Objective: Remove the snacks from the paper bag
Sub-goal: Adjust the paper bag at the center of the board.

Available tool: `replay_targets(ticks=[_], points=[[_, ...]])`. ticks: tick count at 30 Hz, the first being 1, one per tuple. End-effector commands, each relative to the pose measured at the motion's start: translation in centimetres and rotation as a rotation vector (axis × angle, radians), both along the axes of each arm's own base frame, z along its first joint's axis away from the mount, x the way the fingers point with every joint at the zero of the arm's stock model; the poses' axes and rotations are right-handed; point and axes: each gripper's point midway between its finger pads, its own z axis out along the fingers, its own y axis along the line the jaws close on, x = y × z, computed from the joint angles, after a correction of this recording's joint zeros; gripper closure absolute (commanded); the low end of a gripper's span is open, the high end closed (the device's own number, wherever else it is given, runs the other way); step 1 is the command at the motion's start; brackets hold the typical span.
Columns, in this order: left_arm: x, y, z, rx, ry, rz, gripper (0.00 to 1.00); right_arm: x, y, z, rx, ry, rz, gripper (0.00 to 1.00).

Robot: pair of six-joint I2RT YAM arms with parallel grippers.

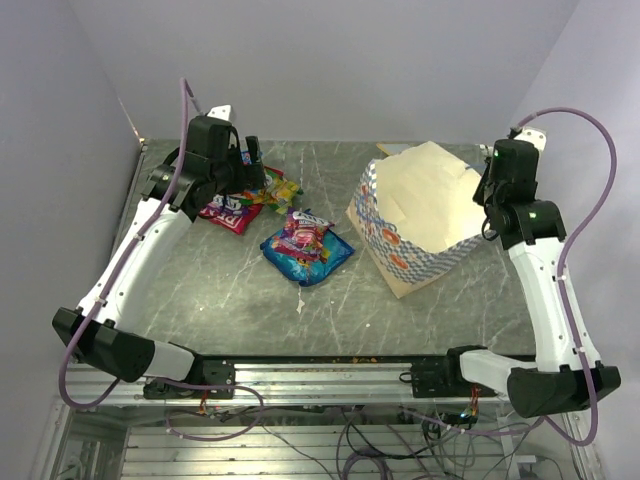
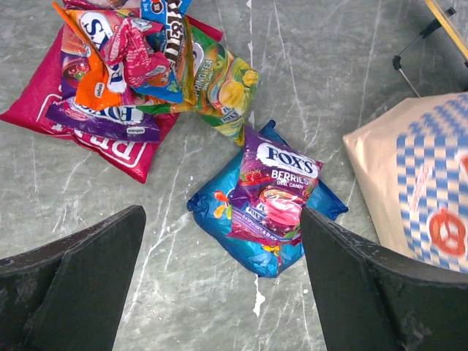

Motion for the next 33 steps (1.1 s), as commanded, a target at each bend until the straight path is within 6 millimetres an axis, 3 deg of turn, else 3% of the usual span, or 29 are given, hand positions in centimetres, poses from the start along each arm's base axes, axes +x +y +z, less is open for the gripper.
replay_targets(ticks=[1,6,11,15,17,20,23,24,25,27,28,33], points=[[-0.6,-1.1,1.4,-0.034,-0.014,-0.056,0.03,-1.2,0.5,1.2,-0.011,0.006,0.089,1.0],[-0.9,-1.4,1.6,-0.046,-0.015,-0.074,0.03,-3.4,0.4,-0.5,0.0,0.067,0.092,1.0],[-0.5,-2.2,2.3,-0.069,-0.026,-0.095,0.03,-1.4,3.0,0.3,0.052,-0.017,0.232,0.98],[-0.2,-3.1,3.0,-0.085,-0.034,-0.115,0.03,-0.2,1.7,-0.9,0.045,0.078,0.119,0.98],[-0.4,-3.6,3.5,-0.105,-0.04,-0.132,0.03,-0.3,0.6,-0.3,0.026,0.1,0.048,0.98],[-1.0,-4.0,4.0,-0.133,-0.046,-0.146,0.03,-0.7,0.8,0.9,0.014,0.077,0.086,0.92],[-1.7,-3.9,4.5,-0.153,-0.042,-0.142,0.04,-1.4,1.2,2.9,0.02,0.031,0.117,0.77],[-1.8,-3.7,4.7,-0.153,-0.038,-0.131,0.05,-1.7,1.2,3.9,0.024,0.01,0.12,0.68],[-2.0,-3.4,5.0,-0.152,-0.037,-0.115,0.05,-2.1,1.3,4.7,0.034,-0.005,0.118,0.55],[-2.2,-2.5,5.7,-0.145,-0.039,-0.071,0.02,-3.2,1.4,6.8,0.056,-0.043,0.118,0.16],[-2.2,-2.0,6.1,-0.138,-0.048,-0.047,0.02,-3.7,1.5,8.0,0.067,-0.067,0.129,0.03],[-2.4,-0.4,9.3,-0.146,-0.141,0.027,0.0,-5.6,4.1,13.2,0.145,-0.225,0.278,0.0]])
